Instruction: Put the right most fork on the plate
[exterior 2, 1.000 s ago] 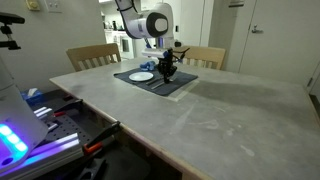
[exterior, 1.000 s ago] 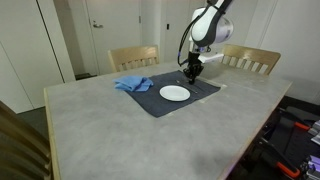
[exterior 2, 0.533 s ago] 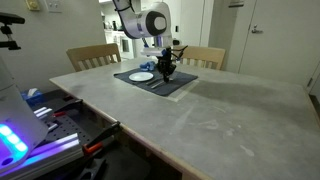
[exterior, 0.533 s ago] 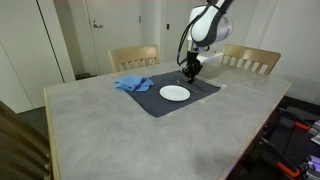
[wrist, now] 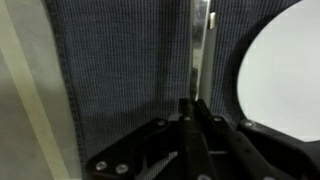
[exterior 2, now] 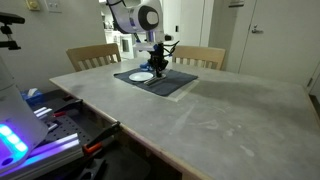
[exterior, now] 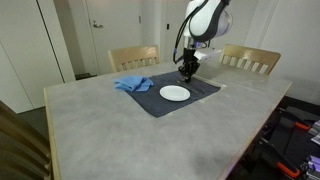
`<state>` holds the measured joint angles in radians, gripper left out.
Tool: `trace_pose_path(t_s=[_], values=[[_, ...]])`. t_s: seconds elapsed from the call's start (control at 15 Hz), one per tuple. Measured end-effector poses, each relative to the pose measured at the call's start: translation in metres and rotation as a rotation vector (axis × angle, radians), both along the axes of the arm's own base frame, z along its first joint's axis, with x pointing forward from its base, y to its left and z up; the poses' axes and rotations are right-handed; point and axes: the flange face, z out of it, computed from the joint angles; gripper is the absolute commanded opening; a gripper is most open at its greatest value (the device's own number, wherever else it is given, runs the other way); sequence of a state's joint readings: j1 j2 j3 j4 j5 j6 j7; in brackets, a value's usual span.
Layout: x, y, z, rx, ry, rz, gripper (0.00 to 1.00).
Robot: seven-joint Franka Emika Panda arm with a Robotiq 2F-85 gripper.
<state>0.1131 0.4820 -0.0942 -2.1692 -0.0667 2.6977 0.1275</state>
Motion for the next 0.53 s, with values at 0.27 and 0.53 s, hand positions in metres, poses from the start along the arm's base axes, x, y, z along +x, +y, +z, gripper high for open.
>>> trace_pose_path(t_s=[0.27, 0.53], values=[[-0.019, 0.022, 0.018, 0.031, 0.006, 0.028, 0.02], [-0.043, 0.051, 0.017, 0.071, 0.039, 0.085, 0.02]])
